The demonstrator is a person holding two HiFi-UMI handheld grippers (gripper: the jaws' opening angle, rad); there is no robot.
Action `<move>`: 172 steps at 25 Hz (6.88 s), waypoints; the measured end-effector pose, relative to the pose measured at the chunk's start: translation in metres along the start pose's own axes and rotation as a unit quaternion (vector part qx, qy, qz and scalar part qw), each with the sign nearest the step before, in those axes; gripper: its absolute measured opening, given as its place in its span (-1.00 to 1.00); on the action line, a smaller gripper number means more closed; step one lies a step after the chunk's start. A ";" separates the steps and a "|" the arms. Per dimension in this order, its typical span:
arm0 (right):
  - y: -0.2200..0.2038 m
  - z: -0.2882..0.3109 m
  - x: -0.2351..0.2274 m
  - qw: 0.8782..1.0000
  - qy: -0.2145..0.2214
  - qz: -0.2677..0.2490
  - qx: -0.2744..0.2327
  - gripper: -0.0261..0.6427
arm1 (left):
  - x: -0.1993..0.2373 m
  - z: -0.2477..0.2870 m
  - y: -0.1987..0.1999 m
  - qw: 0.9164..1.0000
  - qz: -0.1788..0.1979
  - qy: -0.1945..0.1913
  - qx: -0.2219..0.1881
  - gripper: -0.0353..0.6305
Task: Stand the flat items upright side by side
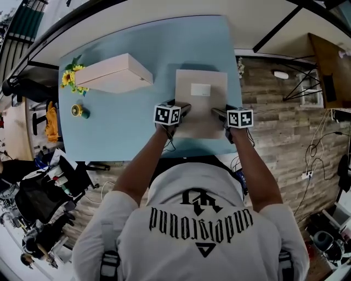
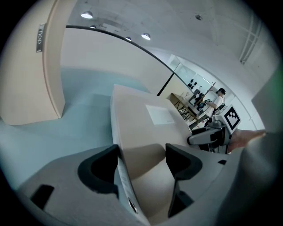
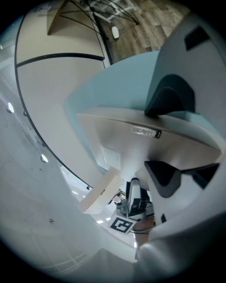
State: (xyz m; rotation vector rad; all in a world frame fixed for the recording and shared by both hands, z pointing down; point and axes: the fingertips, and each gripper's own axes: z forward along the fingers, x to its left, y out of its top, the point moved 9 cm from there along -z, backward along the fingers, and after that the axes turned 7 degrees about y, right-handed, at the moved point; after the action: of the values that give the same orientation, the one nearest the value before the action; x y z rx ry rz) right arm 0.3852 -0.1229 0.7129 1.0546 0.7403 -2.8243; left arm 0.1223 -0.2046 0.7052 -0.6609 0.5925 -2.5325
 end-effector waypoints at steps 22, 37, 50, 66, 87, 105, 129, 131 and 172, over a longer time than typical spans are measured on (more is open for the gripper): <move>0.016 -0.025 0.139 0.968 -0.043 -0.235 -0.081 -0.01 | 0.007 -0.135 -0.004 0.985 0.075 0.073 -0.137 0.12; 0.036 0.042 0.268 0.924 -0.052 -0.354 -0.134 -0.04 | 0.105 -0.241 -0.018 0.964 0.084 0.129 -0.215 0.10; 0.063 0.113 0.335 0.894 -0.084 -0.409 -0.162 -0.07 | 0.183 -0.277 -0.008 0.940 0.129 0.184 -0.256 0.09; 0.077 0.174 0.334 0.888 -0.128 -0.417 -0.144 -0.09 | 0.243 -0.248 -0.006 0.941 0.138 0.184 -0.247 0.05; 0.086 0.194 0.320 0.893 -0.125 -0.413 -0.131 -0.01 | 0.259 -0.232 -0.004 0.942 0.138 0.177 -0.247 0.10; 0.077 0.166 0.332 0.900 -0.113 -0.390 -0.155 0.11 | 0.254 -0.258 -0.007 0.937 0.149 0.162 -0.273 0.18; 0.020 -0.019 0.407 0.847 0.088 -0.465 -0.242 -0.55 | 0.079 -0.393 -0.051 0.893 0.124 0.128 -0.414 -0.51; 0.009 -0.035 0.405 0.842 0.105 -0.472 -0.242 -0.64 | 0.058 -0.395 -0.061 0.891 0.121 0.131 -0.417 -0.63; -0.238 -0.152 0.520 0.816 0.128 -0.496 -0.268 -0.91 | -0.045 -0.577 -0.291 0.883 0.164 0.073 -0.433 -0.89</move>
State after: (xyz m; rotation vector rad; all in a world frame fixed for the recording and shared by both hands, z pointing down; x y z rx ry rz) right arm 0.0318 0.2220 0.3879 1.1388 2.5723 -2.7182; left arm -0.2442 0.2184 0.3795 -0.5718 1.7690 -1.9212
